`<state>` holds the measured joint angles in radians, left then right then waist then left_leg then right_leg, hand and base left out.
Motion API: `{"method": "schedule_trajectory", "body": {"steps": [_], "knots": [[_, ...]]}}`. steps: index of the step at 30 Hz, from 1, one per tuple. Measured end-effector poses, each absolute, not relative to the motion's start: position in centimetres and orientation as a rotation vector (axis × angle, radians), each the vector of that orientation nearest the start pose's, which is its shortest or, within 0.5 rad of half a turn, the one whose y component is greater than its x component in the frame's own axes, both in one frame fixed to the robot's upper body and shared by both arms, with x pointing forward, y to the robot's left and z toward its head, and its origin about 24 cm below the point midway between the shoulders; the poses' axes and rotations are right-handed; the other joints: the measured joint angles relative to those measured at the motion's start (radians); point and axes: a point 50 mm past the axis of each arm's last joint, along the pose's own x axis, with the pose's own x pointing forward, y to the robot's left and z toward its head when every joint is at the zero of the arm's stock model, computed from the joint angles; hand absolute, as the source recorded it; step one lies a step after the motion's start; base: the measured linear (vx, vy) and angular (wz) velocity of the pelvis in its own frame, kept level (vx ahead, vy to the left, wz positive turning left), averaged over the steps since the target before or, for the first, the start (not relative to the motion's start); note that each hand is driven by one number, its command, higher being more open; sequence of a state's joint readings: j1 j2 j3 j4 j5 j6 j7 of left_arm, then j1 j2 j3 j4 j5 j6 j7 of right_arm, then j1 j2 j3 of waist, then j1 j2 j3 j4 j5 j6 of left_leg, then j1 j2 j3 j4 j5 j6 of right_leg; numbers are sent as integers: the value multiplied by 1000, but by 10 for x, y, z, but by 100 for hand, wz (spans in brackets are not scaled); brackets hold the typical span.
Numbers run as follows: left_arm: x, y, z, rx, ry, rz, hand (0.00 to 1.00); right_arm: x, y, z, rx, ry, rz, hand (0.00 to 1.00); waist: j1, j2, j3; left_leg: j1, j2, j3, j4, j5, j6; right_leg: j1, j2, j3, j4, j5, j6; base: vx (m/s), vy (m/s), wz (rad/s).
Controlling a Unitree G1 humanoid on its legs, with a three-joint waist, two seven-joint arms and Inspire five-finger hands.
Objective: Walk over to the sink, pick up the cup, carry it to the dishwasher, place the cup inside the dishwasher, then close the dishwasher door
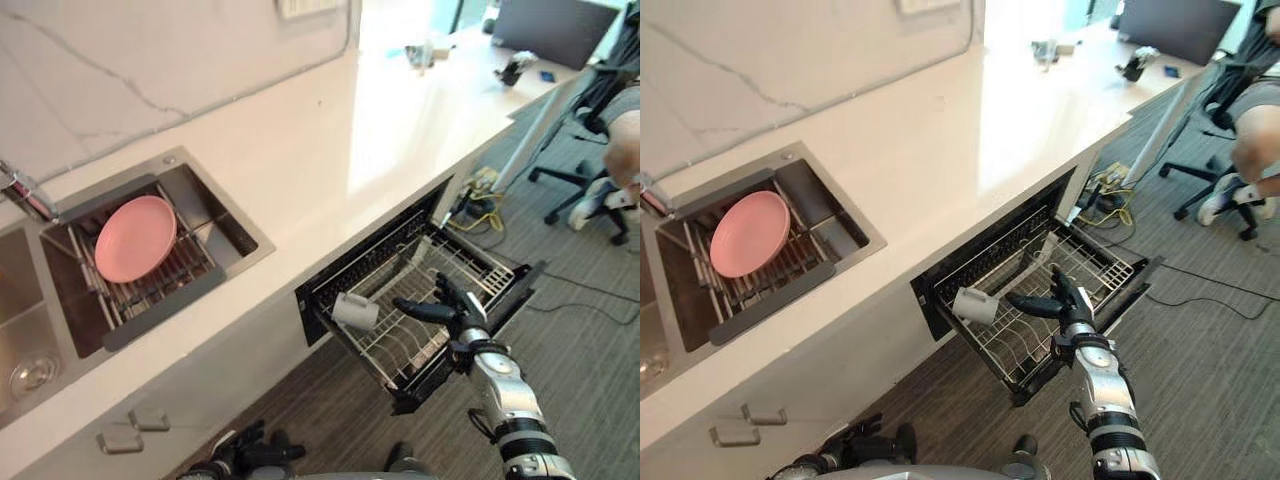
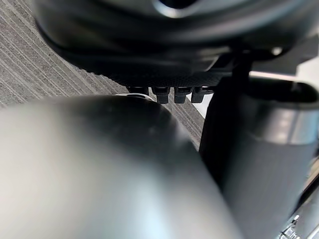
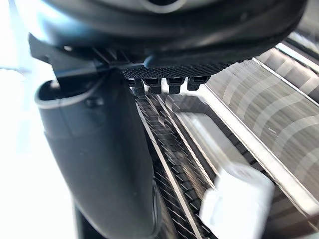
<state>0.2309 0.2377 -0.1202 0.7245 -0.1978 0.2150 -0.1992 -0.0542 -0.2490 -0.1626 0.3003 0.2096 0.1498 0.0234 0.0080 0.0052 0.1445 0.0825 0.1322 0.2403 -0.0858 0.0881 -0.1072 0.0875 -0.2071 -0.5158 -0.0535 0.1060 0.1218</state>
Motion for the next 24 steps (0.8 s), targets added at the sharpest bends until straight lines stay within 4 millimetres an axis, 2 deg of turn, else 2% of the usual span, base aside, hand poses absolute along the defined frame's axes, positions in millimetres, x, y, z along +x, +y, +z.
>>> {"method": "schedule_trajectory", "body": {"steps": [4,5,8,11,14,15,20,24], "knots": [[71,213,-153,-119,1218,4,100,236,-252,13,97,225,-204,100,-39,1,-18,4,27,35,8,-11,-13,1,25,22,-25,10,-12,-31,-42,-20],[67,215,-155,-129,1229,32,100,229,-253,23,129,162,-189,100,-54,2,-25,2,46,78,20,-19,-14,1,36,27,-31,10,-17,-16,-43,-13],[65,217,-157,-133,1234,88,100,216,-252,40,216,27,-152,100,-75,3,-26,-13,73,126,72,-33,-14,1,47,28,-31,7,-25,2,-38,-9],[64,217,-157,-147,1222,115,100,203,-250,52,318,-82,-91,100,-85,5,-27,-33,76,140,112,-42,-20,1,45,24,-31,6,-25,8,8,3],[62,217,-158,-151,1220,121,100,197,-243,56,382,-137,-22,100,-90,7,-28,-38,77,173,123,-44,-16,1,41,22,-31,6,-24,2,19,3],[52,202,-164,-202,1253,142,100,191,-230,76,348,-275,76,100,-107,75,-43,-27,76,214,126,-49,-16,-3,41,42,-31,6,-18,0,0,0],[53,202,-164,-201,1250,140,100,191,-229,79,344,-287,81,100,-108,75,-43,-27,76,216,126,-49,-17,-6,40,48,-31,6,-19,0,0,-1],[61,198,-164,-169,1238,92,100,192,-231,77,363,-275,30,100,-106,76,-40,-31,72,215,121,-50,-16,-19,40,64,-31,9,-20,1,2,-7]]}}
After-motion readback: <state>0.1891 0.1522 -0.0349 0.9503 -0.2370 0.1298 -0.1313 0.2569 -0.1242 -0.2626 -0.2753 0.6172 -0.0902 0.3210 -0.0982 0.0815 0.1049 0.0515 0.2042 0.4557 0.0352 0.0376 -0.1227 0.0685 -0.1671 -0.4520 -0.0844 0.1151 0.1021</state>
